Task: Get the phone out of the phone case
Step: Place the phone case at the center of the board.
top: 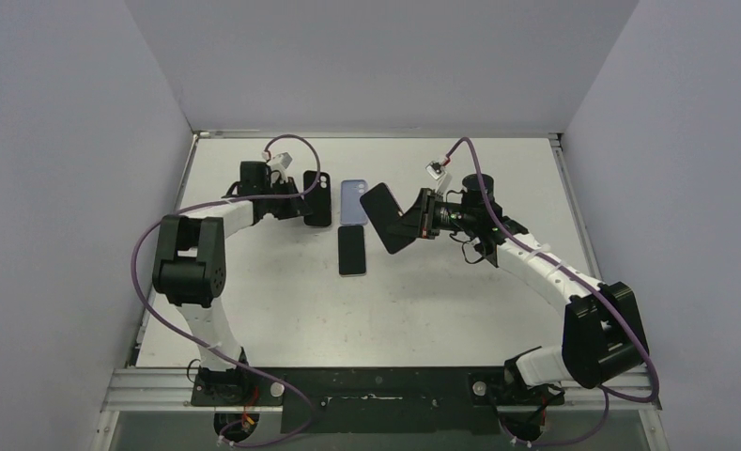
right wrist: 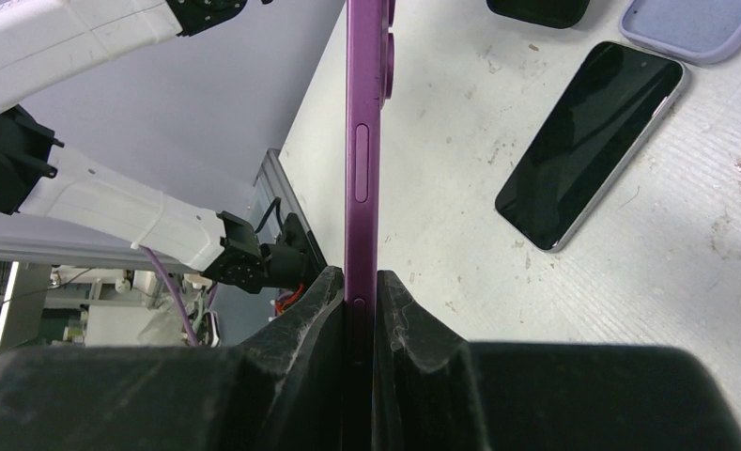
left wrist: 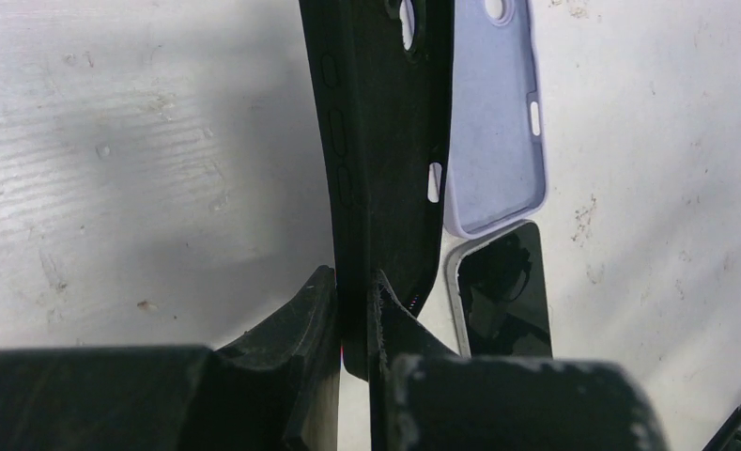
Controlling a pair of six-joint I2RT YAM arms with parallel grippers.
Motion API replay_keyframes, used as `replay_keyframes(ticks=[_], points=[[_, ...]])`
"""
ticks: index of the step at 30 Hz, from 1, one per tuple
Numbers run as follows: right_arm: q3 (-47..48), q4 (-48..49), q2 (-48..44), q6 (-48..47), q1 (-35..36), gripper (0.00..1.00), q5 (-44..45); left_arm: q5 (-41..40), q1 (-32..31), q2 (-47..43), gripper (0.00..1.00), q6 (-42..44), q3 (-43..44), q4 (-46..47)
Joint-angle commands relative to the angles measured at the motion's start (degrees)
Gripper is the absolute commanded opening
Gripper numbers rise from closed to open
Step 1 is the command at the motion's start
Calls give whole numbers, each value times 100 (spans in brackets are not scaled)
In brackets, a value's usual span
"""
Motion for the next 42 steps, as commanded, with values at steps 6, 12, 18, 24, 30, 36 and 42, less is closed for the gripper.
replay_keyframes(ticks=[6,12,18,24,30,36,42], points=[[228,227,-350,-119,-101,0,49,841,132,893,0,137,937,-19],[247,235,-315,-121,-114,0,68,924,154,1187,0,-53,1067,-42],[272,235,-247,-154,-119,0,59,937,176,1386,9,-120,1225,-149],[305,242,-201,-168,-118,0,18,897,176,1517,30,-66,1357,-334],[316,244,-205,-168,-112,0,-2,393,176,1425,49,52,1386,-610],[279,277,-217,-158,-119,0,7,-18,138,1268,55,2,1310,-716],[165,331,-242,-181,-95,0,230,-756,115,693,69,-569,969,-713]])
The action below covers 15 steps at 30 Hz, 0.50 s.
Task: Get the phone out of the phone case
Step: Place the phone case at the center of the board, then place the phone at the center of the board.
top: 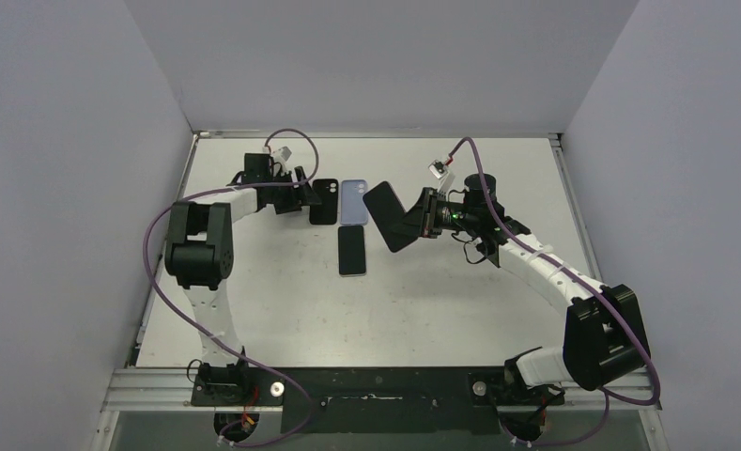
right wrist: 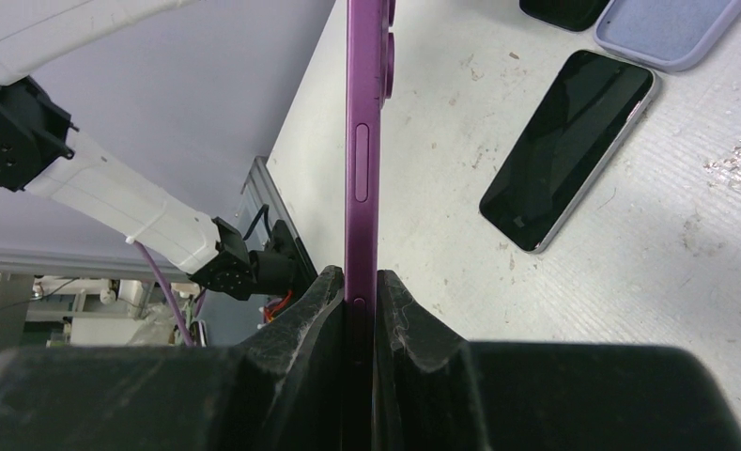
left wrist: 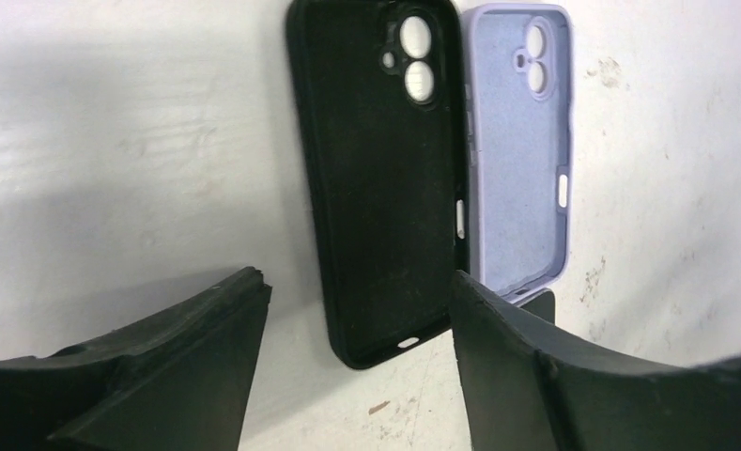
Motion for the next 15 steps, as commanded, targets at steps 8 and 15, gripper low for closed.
replay_keyframes(ticks=[8,15], points=[[-69,583,-145,-334,286,0,951,-1317,-219,-1841,81,-1581,-1111,-220],[-241,802,-55,-688,844,0,1959,-1602,-968,-3220,97,-2492,-1702,-119]])
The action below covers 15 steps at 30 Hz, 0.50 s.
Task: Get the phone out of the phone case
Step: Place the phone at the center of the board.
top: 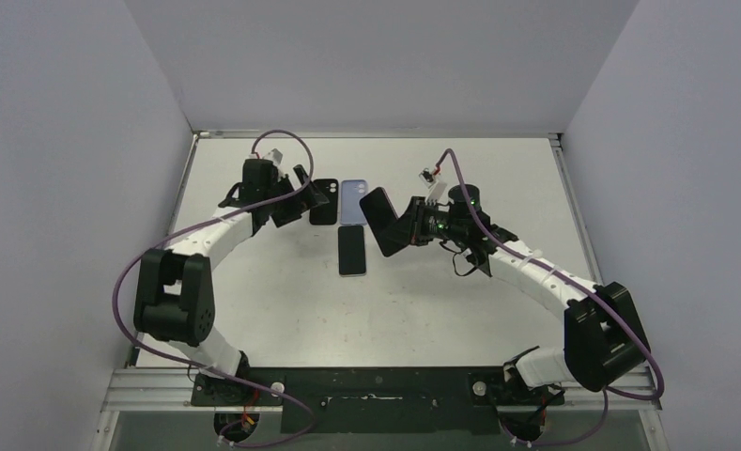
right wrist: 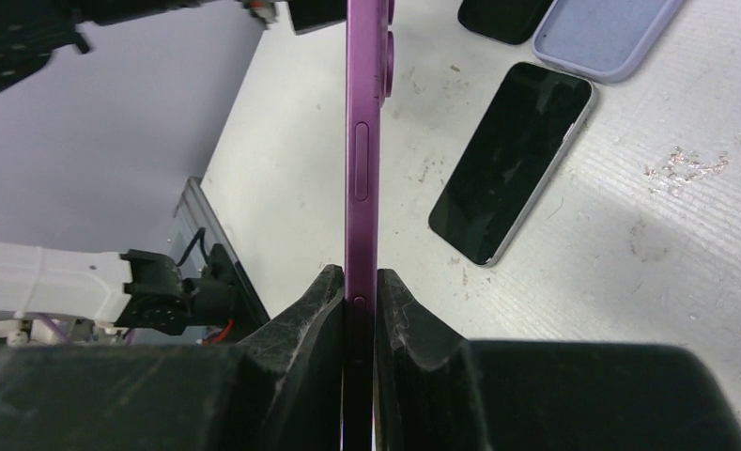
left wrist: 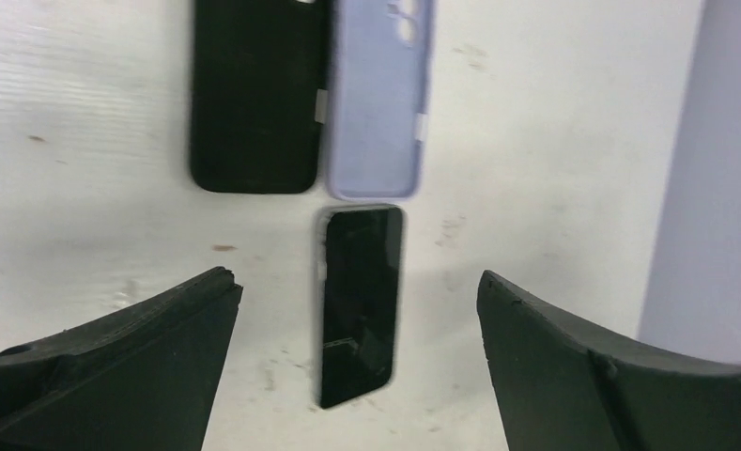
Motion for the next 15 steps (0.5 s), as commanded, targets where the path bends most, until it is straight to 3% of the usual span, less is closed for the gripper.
replay_keyframes(ticks=[1,9,15], points=[[-33,698,-40,-379,376,0,843,-419,-528,-914,97,-802,-167,156],[-113,1100,152,-402,719,0,1271,-469,-1164,-1828,97,-1562,-485,392],[18,1060,244,-520,990,0,1526,-665,-1760,-1982,97,-1816,-588,671]])
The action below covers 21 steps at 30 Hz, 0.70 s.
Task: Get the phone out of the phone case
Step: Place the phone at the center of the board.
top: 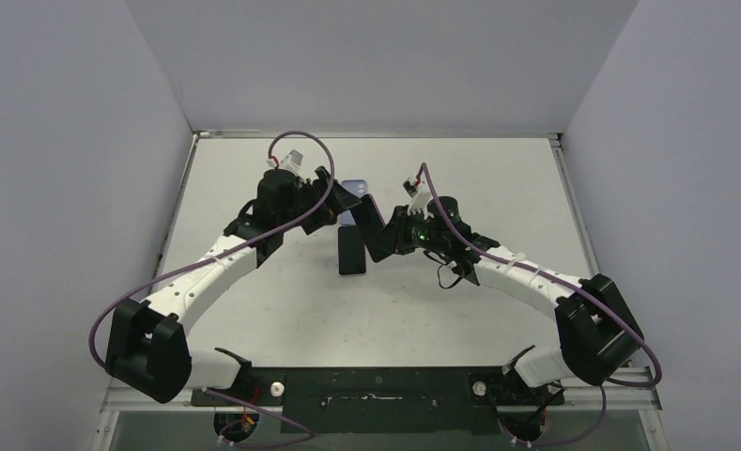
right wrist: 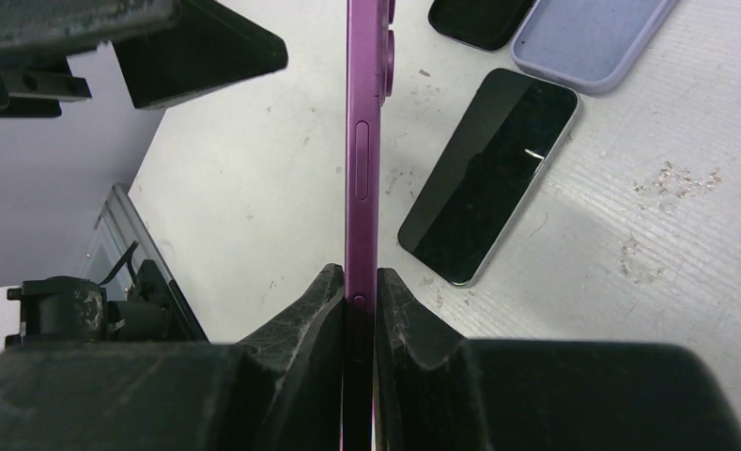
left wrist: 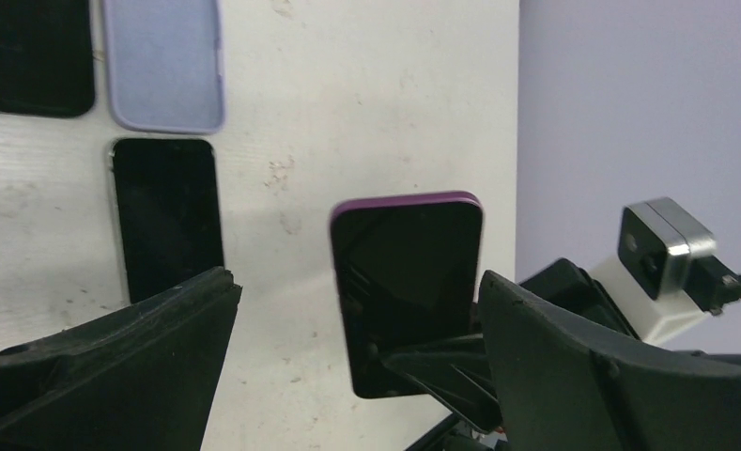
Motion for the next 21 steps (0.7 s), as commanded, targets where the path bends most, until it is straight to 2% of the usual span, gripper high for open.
replay_keyframes(ticks=[1,5,13,21], points=[[234,649,25,-205,221,0,305,-199,-400,-168,97,-347,-78,547],[295,616,40,-224,341,0,424,-499,-707,-68,97,-466,-83,536],[267,551,-164,-257,470,0,685,-1206,-1022,119,97,-513,71,-178],[185,656,-261,-216,525,0,778,-1150,-1130,178,97,-765,-173,72]])
